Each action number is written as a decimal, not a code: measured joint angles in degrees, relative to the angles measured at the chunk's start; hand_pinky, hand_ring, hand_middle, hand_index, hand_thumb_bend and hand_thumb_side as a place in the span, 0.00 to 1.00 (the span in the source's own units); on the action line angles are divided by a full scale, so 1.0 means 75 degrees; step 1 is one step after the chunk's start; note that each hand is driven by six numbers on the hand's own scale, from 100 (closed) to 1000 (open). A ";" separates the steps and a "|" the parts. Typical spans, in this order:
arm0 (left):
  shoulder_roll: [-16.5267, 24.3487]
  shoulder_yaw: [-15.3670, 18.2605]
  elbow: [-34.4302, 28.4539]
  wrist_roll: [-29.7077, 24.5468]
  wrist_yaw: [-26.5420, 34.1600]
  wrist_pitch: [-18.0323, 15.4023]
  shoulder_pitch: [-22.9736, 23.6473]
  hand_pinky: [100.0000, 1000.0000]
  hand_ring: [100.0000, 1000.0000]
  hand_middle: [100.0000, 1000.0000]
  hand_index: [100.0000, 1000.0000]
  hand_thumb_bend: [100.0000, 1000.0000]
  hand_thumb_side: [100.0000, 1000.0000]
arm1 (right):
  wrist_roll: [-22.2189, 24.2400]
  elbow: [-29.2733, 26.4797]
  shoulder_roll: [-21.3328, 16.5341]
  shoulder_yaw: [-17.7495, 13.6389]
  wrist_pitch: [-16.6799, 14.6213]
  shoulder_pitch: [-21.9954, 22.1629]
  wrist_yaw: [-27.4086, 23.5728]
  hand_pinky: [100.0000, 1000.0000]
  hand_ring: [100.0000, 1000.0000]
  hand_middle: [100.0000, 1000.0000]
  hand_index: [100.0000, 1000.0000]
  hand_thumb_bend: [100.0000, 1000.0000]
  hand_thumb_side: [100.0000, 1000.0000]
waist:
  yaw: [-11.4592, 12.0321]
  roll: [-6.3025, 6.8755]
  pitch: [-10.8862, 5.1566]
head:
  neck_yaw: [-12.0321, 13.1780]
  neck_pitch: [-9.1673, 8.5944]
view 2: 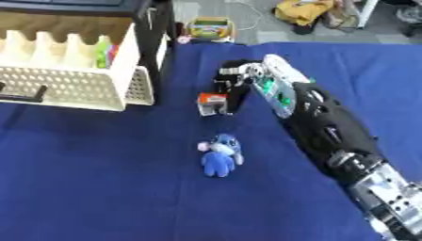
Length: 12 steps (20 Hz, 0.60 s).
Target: Pick up objects from table and place into drawer.
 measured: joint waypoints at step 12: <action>0.0000 0.0044 0.0000 0.0005 0.0014 -0.0005 0.0000 0.44 0.29 0.43 0.77 0.00 1.00 | -0.0074 -0.0973 -0.0270 0.0000 0.0292 -0.0270 -0.0512 0.00 0.17 0.17 0.23 0.00 0.00 | -0.0101 -0.0003 -0.0042 | 0.0136 -0.0069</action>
